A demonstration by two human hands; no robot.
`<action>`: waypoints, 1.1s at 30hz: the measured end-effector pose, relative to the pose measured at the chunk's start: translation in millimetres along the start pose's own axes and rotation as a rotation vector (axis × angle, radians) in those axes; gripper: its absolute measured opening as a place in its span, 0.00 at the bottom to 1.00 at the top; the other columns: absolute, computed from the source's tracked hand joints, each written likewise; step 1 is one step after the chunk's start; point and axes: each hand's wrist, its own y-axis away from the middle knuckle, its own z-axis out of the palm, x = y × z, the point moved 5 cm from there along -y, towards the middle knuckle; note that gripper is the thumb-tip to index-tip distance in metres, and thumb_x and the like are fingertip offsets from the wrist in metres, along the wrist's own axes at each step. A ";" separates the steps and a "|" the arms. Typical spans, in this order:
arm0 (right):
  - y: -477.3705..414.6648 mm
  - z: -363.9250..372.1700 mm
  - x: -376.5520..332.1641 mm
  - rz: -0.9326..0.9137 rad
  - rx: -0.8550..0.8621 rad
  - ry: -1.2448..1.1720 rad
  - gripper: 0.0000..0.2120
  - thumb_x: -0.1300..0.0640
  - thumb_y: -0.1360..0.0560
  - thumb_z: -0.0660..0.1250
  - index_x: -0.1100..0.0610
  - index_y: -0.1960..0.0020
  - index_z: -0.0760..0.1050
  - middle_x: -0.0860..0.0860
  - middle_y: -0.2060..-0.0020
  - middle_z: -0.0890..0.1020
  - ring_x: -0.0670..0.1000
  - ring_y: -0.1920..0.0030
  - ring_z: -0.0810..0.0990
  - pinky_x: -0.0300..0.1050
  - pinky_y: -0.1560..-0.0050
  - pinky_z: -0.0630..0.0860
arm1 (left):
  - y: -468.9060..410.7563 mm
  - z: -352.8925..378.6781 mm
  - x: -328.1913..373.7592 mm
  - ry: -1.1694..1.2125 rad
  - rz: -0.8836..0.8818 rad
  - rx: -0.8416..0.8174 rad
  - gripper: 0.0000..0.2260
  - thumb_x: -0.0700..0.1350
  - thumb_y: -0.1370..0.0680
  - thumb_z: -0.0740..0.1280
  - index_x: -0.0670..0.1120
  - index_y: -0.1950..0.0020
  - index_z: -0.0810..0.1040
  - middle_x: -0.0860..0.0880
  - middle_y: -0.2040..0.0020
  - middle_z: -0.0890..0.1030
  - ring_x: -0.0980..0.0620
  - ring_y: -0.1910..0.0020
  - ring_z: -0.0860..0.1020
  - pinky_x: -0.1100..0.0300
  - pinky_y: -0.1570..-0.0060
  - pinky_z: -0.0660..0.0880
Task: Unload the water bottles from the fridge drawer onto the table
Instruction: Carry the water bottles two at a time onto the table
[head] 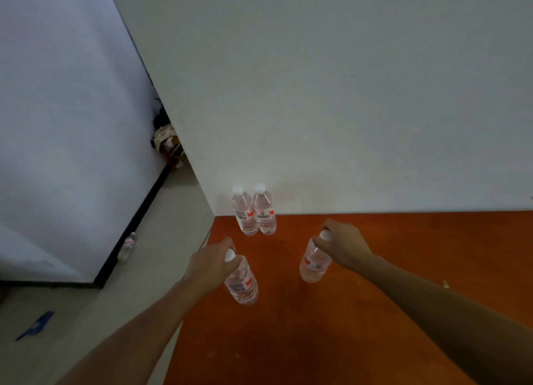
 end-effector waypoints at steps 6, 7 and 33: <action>-73.1 11.9 -29.1 0.037 0.020 0.013 0.15 0.45 0.23 0.64 0.56 0.45 0.75 0.52 0.51 0.81 0.50 0.56 0.78 0.42 0.57 0.78 | -68.7 -2.9 -21.2 0.017 0.034 0.013 0.11 0.59 0.23 0.62 0.53 0.50 0.71 0.53 0.55 0.79 0.53 0.59 0.76 0.59 0.60 0.72; -83.1 14.0 -33.5 0.044 0.019 0.034 0.15 0.45 0.23 0.63 0.56 0.45 0.75 0.52 0.50 0.81 0.50 0.56 0.77 0.42 0.57 0.77 | -80.7 -2.3 -24.0 0.011 0.047 0.011 0.11 0.58 0.22 0.62 0.52 0.50 0.71 0.53 0.54 0.79 0.53 0.59 0.76 0.59 0.59 0.71; -138.9 32.5 -42.4 0.317 0.056 -0.047 0.25 0.40 0.21 0.60 0.54 0.30 0.67 0.55 0.42 0.80 0.53 0.48 0.80 0.53 0.45 0.78 | -185.6 -10.7 -21.0 0.023 0.312 0.172 0.17 0.58 0.19 0.54 0.47 0.45 0.75 0.51 0.50 0.80 0.54 0.58 0.77 0.60 0.57 0.75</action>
